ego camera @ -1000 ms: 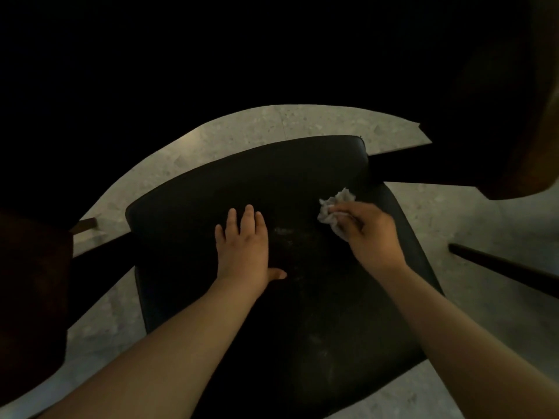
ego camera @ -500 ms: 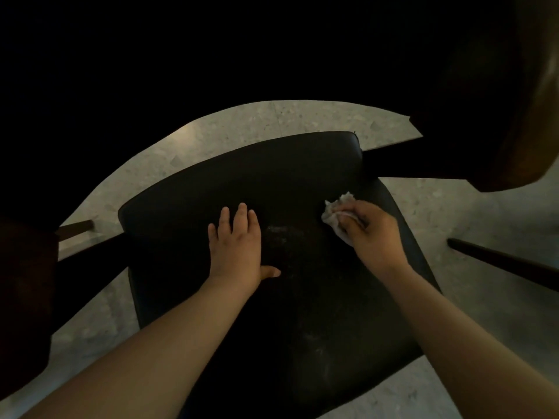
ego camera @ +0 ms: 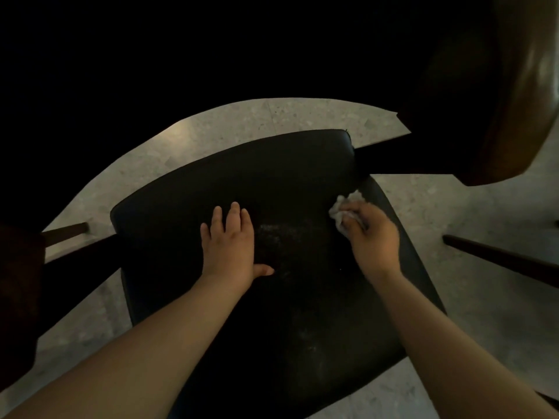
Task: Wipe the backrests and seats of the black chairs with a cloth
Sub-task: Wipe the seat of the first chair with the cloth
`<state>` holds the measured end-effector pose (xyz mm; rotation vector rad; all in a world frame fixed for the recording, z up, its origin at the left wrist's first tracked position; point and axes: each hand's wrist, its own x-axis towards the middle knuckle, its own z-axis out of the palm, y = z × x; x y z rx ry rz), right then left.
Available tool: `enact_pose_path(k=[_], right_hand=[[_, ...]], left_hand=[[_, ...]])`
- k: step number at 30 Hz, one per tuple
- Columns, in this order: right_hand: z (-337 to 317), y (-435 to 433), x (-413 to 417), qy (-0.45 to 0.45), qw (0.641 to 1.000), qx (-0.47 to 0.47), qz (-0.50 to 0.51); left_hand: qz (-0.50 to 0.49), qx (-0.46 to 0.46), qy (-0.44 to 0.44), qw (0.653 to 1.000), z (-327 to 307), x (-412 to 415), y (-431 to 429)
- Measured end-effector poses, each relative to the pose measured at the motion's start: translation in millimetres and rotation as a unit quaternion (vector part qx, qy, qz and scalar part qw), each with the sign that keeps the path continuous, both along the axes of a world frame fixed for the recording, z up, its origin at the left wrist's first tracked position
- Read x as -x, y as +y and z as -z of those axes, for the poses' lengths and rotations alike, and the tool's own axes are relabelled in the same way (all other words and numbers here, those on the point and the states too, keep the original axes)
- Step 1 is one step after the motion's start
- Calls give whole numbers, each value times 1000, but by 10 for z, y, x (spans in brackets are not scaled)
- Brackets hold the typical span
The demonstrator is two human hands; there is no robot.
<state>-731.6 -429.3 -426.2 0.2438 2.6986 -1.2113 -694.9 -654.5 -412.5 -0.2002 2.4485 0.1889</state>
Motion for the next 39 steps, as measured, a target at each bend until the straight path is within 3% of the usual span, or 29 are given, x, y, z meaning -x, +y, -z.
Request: enact_pose_path(k=[2, 6, 11, 17, 23, 28, 34, 39], right_hand=[[-59, 45, -25, -6, 1000, 12, -24], [-50, 214, 306, 42, 998, -10, 53], [54, 23, 406, 18, 994, 1, 103], [-71, -76, -50, -3, 999, 9, -51], [-180, 313, 122, 37, 993, 11, 115], [-12, 139, 19, 13, 987, 15, 158], [-142, -4, -299, -19, 1000, 17, 19], [-197, 377, 2, 36, 996, -7, 80]], left_hand=[[4, 3, -1, 1000, -2, 8, -5], [1, 3, 1, 1000, 12, 4, 3], [6, 14, 5, 1000, 43, -7, 1], [12, 17, 7, 1000, 34, -8, 3], [14, 21, -2, 1000, 25, 18, 17], [15, 17, 8, 1000, 36, -8, 7], [17, 22, 9, 1000, 28, -2, 6], [18, 27, 11, 999, 14, -1, 20]])
